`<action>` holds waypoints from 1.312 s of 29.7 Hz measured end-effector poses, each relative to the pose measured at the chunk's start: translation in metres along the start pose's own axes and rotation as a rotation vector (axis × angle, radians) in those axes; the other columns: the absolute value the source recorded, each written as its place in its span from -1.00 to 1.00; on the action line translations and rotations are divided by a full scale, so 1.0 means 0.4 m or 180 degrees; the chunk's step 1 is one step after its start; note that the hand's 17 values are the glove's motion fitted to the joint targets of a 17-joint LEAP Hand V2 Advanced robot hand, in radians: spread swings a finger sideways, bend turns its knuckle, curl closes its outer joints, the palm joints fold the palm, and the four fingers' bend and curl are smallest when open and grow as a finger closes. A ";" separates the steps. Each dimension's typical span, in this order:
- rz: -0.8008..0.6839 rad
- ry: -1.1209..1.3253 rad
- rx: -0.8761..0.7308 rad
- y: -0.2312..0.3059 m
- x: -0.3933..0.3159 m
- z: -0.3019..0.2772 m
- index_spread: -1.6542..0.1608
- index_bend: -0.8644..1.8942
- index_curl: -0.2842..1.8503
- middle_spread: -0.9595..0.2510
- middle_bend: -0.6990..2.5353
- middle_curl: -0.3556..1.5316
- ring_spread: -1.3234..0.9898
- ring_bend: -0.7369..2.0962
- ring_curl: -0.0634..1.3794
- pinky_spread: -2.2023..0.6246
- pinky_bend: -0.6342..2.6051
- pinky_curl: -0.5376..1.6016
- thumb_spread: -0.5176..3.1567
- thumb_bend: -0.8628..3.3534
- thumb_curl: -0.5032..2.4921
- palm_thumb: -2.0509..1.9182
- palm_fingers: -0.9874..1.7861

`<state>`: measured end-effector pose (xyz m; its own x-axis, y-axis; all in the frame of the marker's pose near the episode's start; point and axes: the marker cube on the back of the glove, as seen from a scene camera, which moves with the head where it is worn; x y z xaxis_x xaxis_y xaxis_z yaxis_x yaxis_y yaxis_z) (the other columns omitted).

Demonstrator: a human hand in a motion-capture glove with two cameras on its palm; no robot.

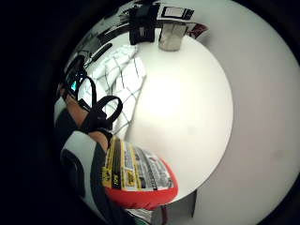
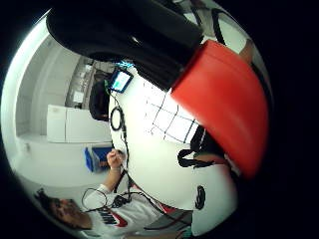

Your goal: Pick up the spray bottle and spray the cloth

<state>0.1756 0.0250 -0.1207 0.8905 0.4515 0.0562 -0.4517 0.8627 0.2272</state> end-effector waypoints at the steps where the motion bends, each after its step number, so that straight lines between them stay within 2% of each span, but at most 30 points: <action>1: -0.0031 0.0040 0.0066 -0.008 -0.013 -0.033 0.59 -0.27 -0.40 0.44 -0.37 -0.15 0.04 -0.07 -0.36 0.49 -0.35 -0.14 -0.45 -0.61 -0.22 0.51 0.59; 5: -0.0131 0.0145 0.0213 -0.029 -0.063 -0.106 0.59 -0.27 -0.40 0.44 -0.37 -0.15 0.04 -0.07 -0.36 0.49 -0.34 -0.14 -0.46 -0.61 -0.22 0.51 0.59; 12: -0.0088 0.0226 -0.0109 -0.010 -0.025 0.030 0.60 -0.27 -0.40 0.44 -0.37 -0.15 0.04 -0.07 -0.36 0.49 -0.34 -0.14 -0.46 -0.61 -0.21 0.51 0.59; 20: -0.0087 0.0204 0.0288 -0.041 -0.057 -0.152 0.60 -0.28 -0.40 0.44 -0.37 -0.15 0.04 -0.07 -0.36 0.49 -0.34 -0.14 -0.47 -0.61 -0.21 0.51 0.59; 27: 0.0008 0.0297 -0.0067 -0.015 -0.006 -0.017 0.60 -0.28 -0.40 0.44 -0.36 -0.15 0.05 -0.06 -0.36 0.49 -0.34 -0.14 -0.47 -0.61 -0.20 0.51 0.59; 30: 0.0056 0.0142 -0.0042 -0.003 0.019 -0.019 0.60 -0.27 -0.39 0.44 -0.36 -0.15 0.05 -0.06 -0.36 0.49 -0.34 -0.14 -0.47 -0.61 -0.20 0.51 0.59; 39: -0.0554 -0.0630 0.0547 0.004 -0.192 -0.162 0.60 -0.27 -0.39 0.44 -0.36 -0.15 0.05 -0.07 -0.36 0.49 -0.34 -0.14 -0.47 -0.61 -0.20 0.51 0.59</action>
<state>0.1028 0.0066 -0.1877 0.9545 0.2327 0.1865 -0.2909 0.8645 0.4100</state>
